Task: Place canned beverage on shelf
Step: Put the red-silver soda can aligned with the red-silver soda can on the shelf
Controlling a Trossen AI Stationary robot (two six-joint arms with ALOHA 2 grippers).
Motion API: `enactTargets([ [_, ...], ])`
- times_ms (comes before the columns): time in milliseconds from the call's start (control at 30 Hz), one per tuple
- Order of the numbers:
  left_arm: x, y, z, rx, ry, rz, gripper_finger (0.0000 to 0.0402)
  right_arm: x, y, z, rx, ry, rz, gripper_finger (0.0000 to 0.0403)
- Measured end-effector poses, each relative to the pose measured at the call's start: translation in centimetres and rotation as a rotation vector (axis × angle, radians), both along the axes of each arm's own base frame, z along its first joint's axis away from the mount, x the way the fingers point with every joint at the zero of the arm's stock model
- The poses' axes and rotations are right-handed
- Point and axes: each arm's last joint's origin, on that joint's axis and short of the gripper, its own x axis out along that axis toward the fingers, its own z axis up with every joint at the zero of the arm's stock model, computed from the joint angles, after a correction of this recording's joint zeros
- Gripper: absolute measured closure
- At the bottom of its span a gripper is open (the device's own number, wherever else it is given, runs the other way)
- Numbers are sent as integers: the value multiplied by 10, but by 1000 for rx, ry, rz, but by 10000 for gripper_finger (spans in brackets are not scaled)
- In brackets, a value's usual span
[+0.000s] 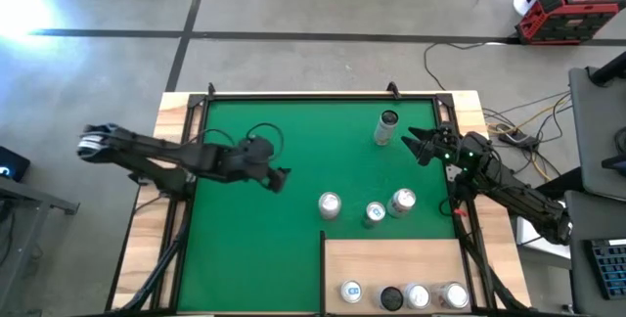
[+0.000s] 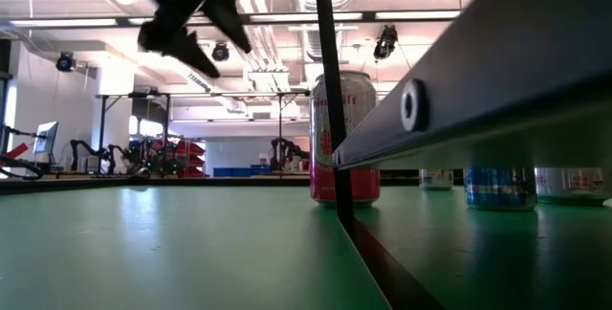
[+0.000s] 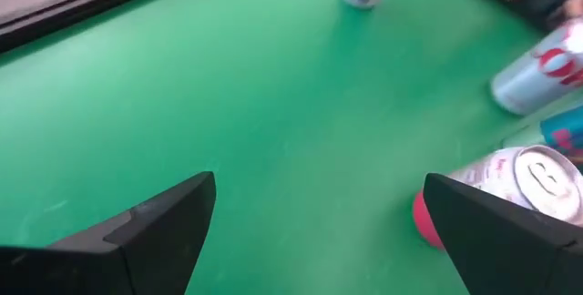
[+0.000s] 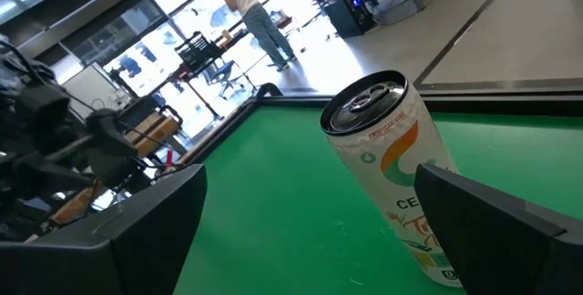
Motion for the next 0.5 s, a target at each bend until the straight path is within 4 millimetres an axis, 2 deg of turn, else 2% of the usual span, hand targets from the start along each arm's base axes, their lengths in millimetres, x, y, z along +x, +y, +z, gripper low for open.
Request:
enactTargets([
  [333, -41, 6, -77, 71, -403, -57, 24, 0, 0, 0, 0, 0, 0, 19],
  [500, -47, 7, -97, 137, -559, -67, 24, 0, 0, 0, 0, 0, 0, 19],
])
